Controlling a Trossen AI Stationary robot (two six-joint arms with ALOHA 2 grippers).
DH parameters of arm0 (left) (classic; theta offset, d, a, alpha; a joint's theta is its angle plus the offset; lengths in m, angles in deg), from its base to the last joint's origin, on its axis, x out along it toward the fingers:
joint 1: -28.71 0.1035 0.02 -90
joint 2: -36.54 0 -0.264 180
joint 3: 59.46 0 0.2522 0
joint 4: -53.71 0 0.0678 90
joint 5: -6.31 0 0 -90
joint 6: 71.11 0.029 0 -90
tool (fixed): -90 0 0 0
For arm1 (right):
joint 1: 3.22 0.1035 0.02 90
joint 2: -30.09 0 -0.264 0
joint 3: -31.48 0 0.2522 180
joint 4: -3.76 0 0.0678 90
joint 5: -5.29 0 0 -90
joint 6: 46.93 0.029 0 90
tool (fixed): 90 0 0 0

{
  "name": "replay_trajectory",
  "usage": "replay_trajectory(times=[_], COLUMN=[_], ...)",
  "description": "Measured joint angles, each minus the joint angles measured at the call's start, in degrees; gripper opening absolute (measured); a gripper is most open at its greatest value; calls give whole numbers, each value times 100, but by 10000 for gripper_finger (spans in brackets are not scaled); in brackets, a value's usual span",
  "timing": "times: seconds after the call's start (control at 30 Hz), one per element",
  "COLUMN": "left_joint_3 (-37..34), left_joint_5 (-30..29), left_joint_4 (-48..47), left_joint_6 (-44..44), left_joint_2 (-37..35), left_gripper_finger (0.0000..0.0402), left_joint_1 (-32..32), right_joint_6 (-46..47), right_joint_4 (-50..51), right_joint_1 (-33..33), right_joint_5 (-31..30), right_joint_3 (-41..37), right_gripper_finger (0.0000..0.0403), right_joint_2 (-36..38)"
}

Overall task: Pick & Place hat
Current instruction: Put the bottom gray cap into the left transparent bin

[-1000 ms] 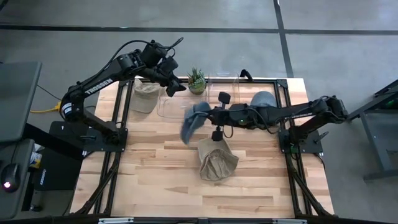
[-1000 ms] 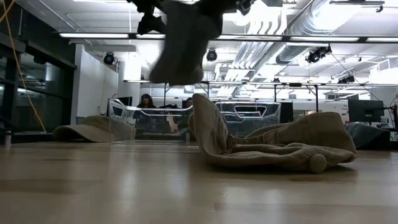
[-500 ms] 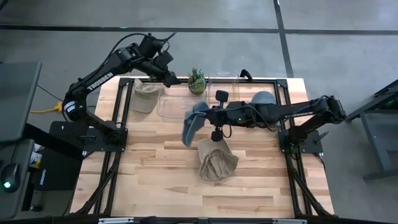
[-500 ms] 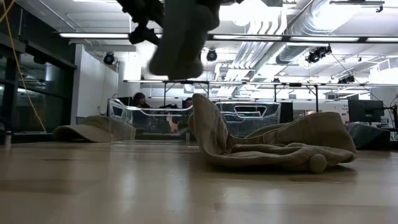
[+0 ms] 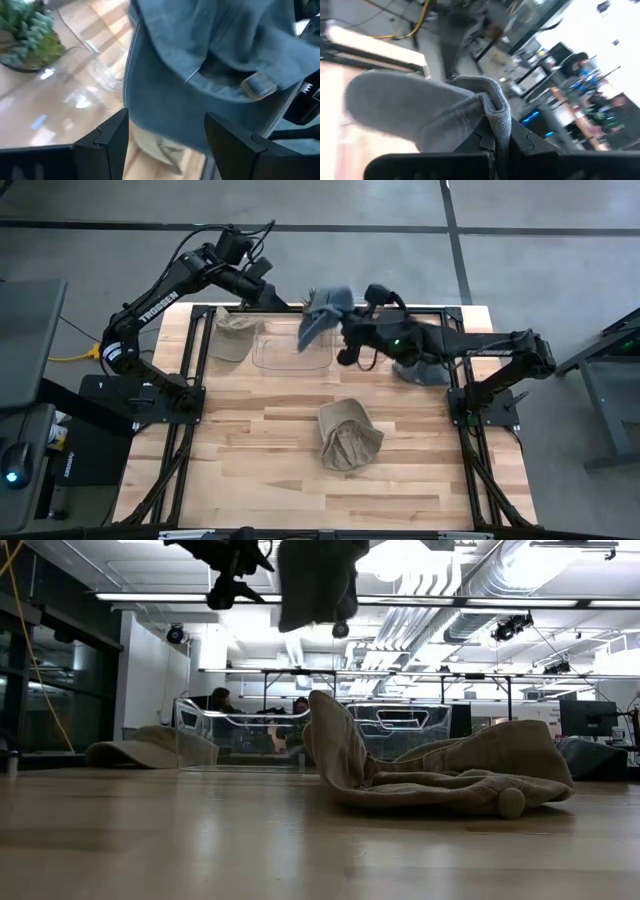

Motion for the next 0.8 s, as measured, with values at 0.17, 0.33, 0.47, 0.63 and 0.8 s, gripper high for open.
replay_trajectory(times=[0.17, 0.33, 0.47, 0.63, 0.8], left_joint_3=[-2, -2, -2, -1, -2], left_joint_5=[305, 325, 280, 131, -193], left_joint_4=[541, 1421, 2076, 2928, 3321], left_joint_6=[-1267, -3212, -4232, -5512, -6265], left_joint_2=[82, 69, 69, 69, 69], left_gripper_finger=[221, 221, 220, 220, 220], left_joint_1=[42, 84, 74, 76, 74], right_joint_6=[-515, -1019, -1513, -2089, -2509], right_joint_4=[10, -289, -608, -1507, -2235], right_joint_1=[-237, -459, -638, -838, -944], right_joint_5=[-99, -192, -289, -391, -370], right_joint_3=[321, 477, 558, 621, 621], right_gripper_finger=[0, 0, 0, 0, 0], right_joint_2=[2, 4, -2, 0, 8])
